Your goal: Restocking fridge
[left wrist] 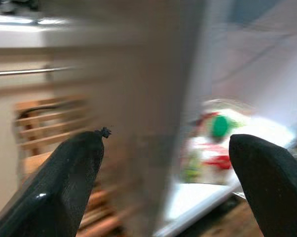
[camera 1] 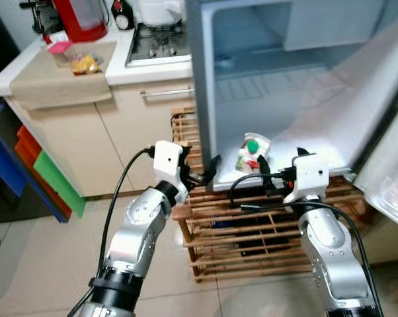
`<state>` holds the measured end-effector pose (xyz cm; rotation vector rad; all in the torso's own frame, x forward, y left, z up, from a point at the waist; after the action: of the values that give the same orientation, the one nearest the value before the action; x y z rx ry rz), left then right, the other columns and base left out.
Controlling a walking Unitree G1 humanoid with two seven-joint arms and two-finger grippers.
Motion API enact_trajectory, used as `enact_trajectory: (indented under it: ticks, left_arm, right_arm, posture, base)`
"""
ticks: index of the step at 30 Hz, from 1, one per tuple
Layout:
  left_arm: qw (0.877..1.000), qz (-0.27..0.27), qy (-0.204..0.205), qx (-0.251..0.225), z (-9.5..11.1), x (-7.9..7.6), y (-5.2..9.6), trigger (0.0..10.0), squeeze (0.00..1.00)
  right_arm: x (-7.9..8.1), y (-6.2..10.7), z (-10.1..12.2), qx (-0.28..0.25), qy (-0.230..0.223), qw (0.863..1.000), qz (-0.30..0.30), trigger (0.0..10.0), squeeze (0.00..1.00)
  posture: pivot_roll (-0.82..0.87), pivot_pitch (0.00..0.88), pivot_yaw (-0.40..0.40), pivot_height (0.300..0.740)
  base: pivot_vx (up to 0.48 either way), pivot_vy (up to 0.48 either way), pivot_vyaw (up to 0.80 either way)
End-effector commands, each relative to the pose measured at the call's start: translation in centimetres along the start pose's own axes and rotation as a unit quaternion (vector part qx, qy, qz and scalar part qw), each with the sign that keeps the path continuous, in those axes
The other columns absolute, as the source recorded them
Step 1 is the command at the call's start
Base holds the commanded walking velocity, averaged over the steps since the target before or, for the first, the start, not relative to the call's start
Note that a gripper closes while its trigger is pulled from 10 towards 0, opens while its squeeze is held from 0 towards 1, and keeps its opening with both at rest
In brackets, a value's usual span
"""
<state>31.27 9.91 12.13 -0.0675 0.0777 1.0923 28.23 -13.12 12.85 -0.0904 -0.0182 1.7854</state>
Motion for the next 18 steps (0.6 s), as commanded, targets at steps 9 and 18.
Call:
enact_trajectory:
  ticks: [9, 18]
  left_arm:
    - [0.999, -0.02, 0.002, -0.041, 2.0, -0.8, 0.5, 10.0, 0.0]
    - [0.999, -0.036, -0.002, -0.039, 3.0, -0.6, 1.0, 10.0, 0.0]
  right_arm:
    - [-0.3, 0.4, -0.9, 0.025, 0.005, 1.0, 0.0, 10.0, 0.0]
    - [-0.1, 0.2, -2.8, 0.082, 0.01, 0.996, -0.028, 10.0, 0.0]
  posture:
    - [-0.16, 0.0, 0.093, 0.74]
    - [-0.11, 0.043, 0.094, 0.74]
  base:
    - [0.0, 0.0, 0.0]
    - [0.0, 0.0, 0.0]
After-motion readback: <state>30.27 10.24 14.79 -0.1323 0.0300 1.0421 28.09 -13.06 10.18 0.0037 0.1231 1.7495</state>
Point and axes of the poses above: a point about 5 cm out from each wrist's last joint towards the gripper, its own y axis pointing back from the gripper into the wrist, its own z axis along the axis of the wrist's last joint, x = y × z, the point moved 1 cm from there along -y, pointing out of the wrist towards the gripper, and after that the axes turned 3 degrees about -y, right-handed, at the moved point
